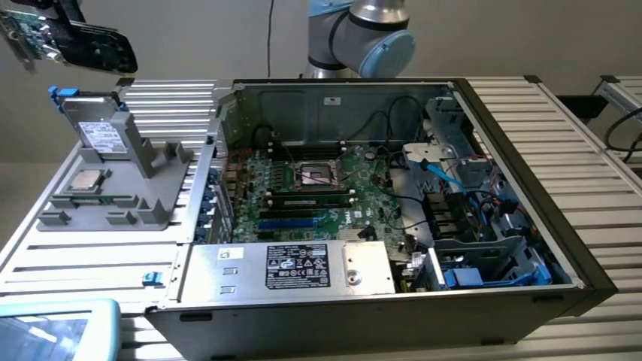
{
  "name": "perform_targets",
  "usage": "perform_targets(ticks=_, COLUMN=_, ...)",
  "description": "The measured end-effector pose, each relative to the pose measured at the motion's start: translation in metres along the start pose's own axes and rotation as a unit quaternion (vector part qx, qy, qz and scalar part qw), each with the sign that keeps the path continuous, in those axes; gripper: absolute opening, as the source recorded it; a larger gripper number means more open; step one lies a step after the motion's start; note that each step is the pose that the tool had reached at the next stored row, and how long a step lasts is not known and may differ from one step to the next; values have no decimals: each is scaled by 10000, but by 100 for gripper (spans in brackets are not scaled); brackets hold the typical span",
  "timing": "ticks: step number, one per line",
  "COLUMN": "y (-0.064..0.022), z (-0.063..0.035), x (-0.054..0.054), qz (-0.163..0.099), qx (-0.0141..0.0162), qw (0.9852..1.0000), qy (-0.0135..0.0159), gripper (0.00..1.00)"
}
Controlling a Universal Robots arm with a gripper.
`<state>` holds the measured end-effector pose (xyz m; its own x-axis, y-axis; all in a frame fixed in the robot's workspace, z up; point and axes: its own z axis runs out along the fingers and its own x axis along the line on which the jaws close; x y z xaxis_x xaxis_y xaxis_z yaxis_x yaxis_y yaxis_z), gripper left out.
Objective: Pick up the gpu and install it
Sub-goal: 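Pick up the gpu and move the gpu toward the slot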
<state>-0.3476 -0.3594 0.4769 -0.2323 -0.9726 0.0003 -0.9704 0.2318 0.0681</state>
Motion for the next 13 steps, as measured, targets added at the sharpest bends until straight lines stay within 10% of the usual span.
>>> perform_targets(ticks=13, y=-15, z=-1, x=-4, qz=-914, qx=5, qw=9958, qy=58, gripper=27)
